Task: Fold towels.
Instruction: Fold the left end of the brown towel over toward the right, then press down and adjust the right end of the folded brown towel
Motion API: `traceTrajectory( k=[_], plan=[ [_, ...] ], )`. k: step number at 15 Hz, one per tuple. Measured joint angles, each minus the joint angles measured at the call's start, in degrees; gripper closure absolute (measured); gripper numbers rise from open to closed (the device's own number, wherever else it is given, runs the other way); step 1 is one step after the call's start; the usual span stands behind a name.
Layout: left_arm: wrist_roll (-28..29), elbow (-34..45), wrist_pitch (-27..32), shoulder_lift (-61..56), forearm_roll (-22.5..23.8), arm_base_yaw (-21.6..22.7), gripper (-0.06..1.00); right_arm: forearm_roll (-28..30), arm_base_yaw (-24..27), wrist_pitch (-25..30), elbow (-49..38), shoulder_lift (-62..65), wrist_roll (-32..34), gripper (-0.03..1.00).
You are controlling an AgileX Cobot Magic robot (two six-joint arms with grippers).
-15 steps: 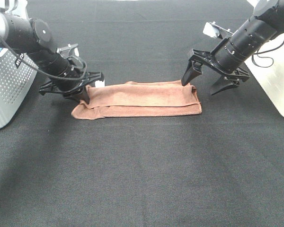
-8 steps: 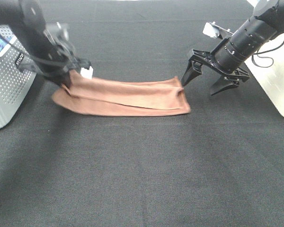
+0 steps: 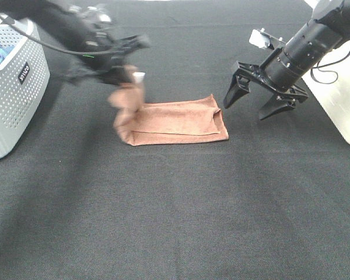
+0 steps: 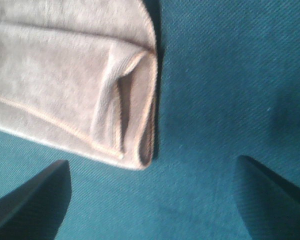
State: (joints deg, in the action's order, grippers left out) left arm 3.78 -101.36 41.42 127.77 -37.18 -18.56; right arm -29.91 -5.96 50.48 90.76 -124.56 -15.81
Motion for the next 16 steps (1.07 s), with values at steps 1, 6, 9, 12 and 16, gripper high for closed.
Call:
traceTrajectory(
  k=[1,6,9,12,16],
  plan=[
    [-0.9,-0.2,-2.2,1.4,-2.9,-1.2,0.92,0.1,0.0,0.0,0.0,0.4,0.0,0.14],
    [-1.7,-8.0,-8.5,9.7,-9.2,-7.2,0.91,0.2,0.0,1.4,0.0,1.0,0.0,0.14],
    [-1.7,-10.0,-10.1,11.3,-10.1,-8.5,0.83,0.3,0.0,1.5,0.0,1.0,0.0,0.14],
    [-1.8,-10.5,-11.3,11.6,-15.2,-9.7,0.4,0.3,0.0,1.5,0.0,1.0,0.0,0.14],
    [-10.1,-10.6,-11.3,11.2,-20.6,-9.1,0.27,-1.7,0.0,1.7,0.0,1.0,-0.1,0.14]
  ],
)
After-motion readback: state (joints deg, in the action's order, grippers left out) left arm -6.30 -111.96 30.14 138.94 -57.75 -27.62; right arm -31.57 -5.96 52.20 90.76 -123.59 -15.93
